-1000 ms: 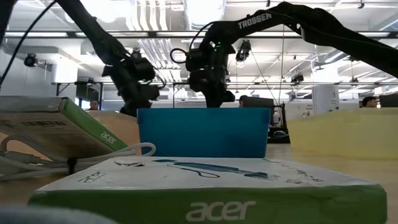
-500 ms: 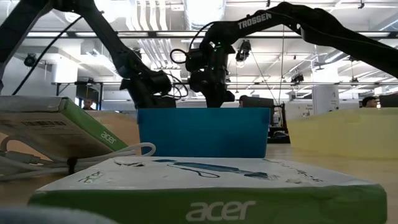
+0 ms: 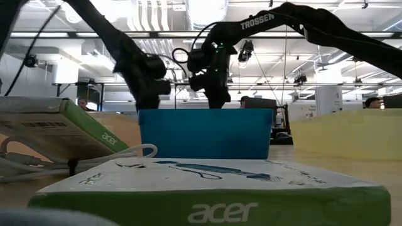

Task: Pick and place items into bin
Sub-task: Put the white adapter charger into the blue bin

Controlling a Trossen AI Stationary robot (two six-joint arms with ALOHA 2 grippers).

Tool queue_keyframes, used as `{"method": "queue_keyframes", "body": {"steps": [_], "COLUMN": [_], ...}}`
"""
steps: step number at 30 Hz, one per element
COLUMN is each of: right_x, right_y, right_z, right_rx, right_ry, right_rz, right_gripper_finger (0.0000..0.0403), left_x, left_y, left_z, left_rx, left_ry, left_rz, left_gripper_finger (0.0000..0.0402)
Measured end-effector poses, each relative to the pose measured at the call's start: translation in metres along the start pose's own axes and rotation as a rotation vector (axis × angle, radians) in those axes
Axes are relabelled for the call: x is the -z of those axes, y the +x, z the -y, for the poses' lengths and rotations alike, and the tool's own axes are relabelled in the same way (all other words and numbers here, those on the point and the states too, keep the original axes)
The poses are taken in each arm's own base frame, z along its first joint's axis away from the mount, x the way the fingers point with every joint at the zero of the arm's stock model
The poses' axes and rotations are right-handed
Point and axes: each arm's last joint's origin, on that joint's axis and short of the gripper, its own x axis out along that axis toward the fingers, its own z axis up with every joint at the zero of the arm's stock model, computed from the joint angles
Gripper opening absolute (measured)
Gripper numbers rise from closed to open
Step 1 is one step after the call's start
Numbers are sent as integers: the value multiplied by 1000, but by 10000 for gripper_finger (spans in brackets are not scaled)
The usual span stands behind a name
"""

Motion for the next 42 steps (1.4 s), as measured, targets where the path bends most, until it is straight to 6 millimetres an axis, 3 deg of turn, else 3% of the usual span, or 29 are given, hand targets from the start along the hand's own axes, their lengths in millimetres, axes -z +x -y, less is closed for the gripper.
{"method": "queue_keyframes", "body": {"steps": [3,11,17,23,27,33,42], "right_x": [-7,-27,-23,-21,-22,-24,-17], "right_y": [1,22,39,46,54,67,81], "right_z": [2,8,28,40,35,18,24], "right_rx": [-18,56,53,23,-32,-31,34], "right_ry": [-38,-277,-239,-213,-219,-348,-361], "right_rz": [78,212,172,168,169,168,107], "right_gripper_finger": [50,185,253,296,309,310,295], "left_x": [0,-1,5,7,7,8,8], "left_y": [-24,-92,-122,-130,-130,-130,-130], "left_z": [6,28,40,43,43,43,43], "left_rx": [-94,-134,-144,-143,-142,-140,-136], "left_ry": [-19,-110,-150,-191,-195,-198,-197], "left_rz": [21,171,233,256,255,247,248], "left_gripper_finger": [0,0,0,0,0,0,0]}}
